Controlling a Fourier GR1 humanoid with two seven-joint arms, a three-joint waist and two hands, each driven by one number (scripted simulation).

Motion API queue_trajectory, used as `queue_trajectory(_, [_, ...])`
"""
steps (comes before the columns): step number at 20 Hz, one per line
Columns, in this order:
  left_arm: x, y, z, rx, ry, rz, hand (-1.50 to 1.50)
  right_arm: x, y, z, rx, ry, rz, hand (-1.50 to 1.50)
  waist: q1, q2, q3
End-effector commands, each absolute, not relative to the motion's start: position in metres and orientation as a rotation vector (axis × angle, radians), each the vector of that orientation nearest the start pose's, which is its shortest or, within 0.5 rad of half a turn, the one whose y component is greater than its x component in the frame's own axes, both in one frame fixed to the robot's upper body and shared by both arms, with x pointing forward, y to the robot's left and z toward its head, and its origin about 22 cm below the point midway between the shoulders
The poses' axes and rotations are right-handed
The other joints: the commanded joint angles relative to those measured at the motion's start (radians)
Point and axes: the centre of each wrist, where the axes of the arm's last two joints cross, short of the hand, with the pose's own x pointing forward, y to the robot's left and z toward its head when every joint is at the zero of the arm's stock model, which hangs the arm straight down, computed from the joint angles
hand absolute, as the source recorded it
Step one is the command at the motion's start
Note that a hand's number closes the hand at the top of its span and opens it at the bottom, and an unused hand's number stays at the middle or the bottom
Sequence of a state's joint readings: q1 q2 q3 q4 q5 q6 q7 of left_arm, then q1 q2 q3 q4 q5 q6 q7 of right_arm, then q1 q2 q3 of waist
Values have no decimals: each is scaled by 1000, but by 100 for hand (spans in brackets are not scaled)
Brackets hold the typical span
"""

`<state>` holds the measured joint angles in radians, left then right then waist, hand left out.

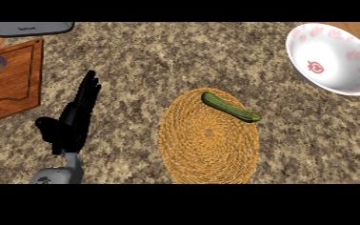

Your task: Pick the lemon from the placemat and place it in the bowl

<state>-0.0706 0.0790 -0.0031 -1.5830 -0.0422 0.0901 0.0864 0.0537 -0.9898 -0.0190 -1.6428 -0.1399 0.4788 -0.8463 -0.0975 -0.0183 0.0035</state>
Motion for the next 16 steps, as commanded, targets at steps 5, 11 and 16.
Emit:
queue_trajectory(5, [261, 240, 24, 124, -1581, -59, 0, 215, -480, 232, 308, -2123, 1134, 150, 29, 7, -1])
queue_trajectory(11, [273, 224, 31, 94, -1586, -94, 0, 208, -510, 268, 200, -2120, 1041, 150, 65, 18, -1])
queue_trajectory(16, [273, 215, 34, 67, -1594, -109, 0, 211, -511, 268, 143, -2079, 1035, 150, 99, 21, -1])
